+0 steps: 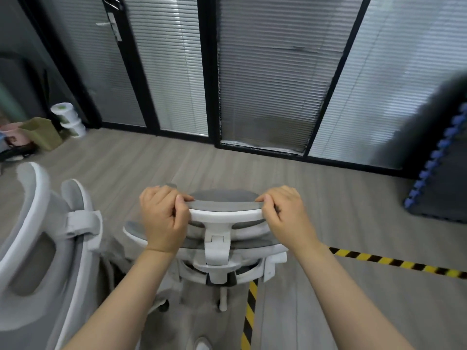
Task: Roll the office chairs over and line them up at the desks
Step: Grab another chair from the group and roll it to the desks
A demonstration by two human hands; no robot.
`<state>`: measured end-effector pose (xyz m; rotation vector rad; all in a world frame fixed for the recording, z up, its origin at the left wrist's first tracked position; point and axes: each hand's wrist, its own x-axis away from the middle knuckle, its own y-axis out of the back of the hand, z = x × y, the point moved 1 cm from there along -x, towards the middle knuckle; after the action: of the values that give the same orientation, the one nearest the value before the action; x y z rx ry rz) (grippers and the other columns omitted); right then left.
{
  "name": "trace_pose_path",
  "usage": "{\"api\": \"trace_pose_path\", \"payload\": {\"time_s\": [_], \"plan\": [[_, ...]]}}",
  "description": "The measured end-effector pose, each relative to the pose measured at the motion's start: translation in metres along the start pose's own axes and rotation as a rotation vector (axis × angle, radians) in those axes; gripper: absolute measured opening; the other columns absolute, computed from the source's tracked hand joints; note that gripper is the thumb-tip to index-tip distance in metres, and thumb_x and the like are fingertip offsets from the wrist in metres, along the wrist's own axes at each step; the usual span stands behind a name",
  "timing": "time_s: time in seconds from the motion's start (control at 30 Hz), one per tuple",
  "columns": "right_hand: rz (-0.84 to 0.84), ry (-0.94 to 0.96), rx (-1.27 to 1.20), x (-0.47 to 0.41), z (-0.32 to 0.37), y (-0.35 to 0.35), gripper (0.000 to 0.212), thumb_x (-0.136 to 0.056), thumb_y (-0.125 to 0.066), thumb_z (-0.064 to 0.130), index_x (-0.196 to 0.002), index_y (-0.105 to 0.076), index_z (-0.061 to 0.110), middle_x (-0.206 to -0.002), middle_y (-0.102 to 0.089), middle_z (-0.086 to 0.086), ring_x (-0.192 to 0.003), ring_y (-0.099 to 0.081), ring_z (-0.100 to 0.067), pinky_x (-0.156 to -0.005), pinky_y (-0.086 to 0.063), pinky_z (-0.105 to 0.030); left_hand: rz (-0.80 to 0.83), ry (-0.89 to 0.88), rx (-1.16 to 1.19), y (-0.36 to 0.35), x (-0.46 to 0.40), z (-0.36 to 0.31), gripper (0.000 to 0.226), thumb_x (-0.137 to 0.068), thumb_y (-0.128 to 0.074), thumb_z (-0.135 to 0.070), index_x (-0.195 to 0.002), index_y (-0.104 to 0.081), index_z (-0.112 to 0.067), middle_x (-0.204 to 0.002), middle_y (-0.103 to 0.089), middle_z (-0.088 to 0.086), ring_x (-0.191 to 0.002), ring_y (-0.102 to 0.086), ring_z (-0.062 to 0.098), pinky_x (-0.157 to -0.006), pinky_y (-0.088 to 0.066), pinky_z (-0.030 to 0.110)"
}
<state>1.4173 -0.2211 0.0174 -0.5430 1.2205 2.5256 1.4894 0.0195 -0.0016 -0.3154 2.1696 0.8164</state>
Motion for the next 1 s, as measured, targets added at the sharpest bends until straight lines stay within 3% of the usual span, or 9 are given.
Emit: {"api": "trace_pose_path", "payload": {"time_s": [0.17,0.4,0.63,0.93,1.0], "plan": [[-0.087,-0.04,-0.008,0.063,-0.016,0.049,0.039,-0.095,-0.034,0.025,-0.078,-0.066,0.013,-0.072,-0.051,0.018,-0.075,-0.05,-0.005,-0.083,-0.035,-0.016,-0.003,-0.053,0.053,-0.005,0.038,-0.063,0.04,-0.089,-0.039,-0.015,-0.06,-0.067,-0.012,-0.061,-0.048,-0.009,-0.062,-0.047,0.023,-0.07,-0.034,0.04],[-0.247,-0.139,0.053,0.153,-0.034,0.113,0.035,-0.094,-0.035,0.02,-0.074,-0.062,0.013,-0.069,-0.048,0.013,-0.072,-0.045,-0.008,-0.076,-0.035,-0.022,0.051,-0.135,0.167,-0.014,0.086,-0.147,0.042,-0.09,-0.038,-0.017,-0.06,-0.067,-0.013,-0.062,-0.047,-0.012,-0.062,-0.046,0.021,-0.071,-0.032,0.038],[-0.37,-0.273,0.117,0.237,-0.037,0.17,0.036,-0.095,-0.035,0.021,-0.072,-0.061,0.01,-0.066,-0.053,0.004,-0.071,-0.05,-0.018,-0.075,-0.039,-0.031,0.142,-0.207,0.303,-0.028,0.122,-0.215,0.042,-0.089,-0.039,-0.016,-0.06,-0.069,-0.011,-0.056,-0.05,-0.004,-0.06,-0.046,0.021,-0.071,-0.032,0.038],[-0.568,-0.462,0.275,0.34,-0.03,0.228,0.037,-0.093,-0.034,0.02,-0.069,-0.061,0.01,-0.067,-0.044,0.018,-0.072,-0.044,-0.006,-0.076,-0.032,-0.015,0.32,-0.342,0.51,-0.047,0.164,-0.3,0.042,-0.089,-0.038,-0.018,-0.063,-0.071,-0.014,-0.063,-0.052,-0.01,-0.064,-0.049,0.022,-0.072,-0.033,0.039],[-0.619,-0.515,0.329,0.364,-0.028,0.24,0.038,-0.093,-0.033,0.02,-0.07,-0.062,0.011,-0.067,-0.046,0.014,-0.071,-0.042,-0.006,-0.077,-0.031,-0.014,0.357,-0.384,0.577,-0.052,0.175,-0.321,0.043,-0.09,-0.038,-0.018,-0.063,-0.072,-0.014,-0.062,-0.055,-0.009,-0.062,-0.051,0.023,-0.07,-0.036,0.042]]}}
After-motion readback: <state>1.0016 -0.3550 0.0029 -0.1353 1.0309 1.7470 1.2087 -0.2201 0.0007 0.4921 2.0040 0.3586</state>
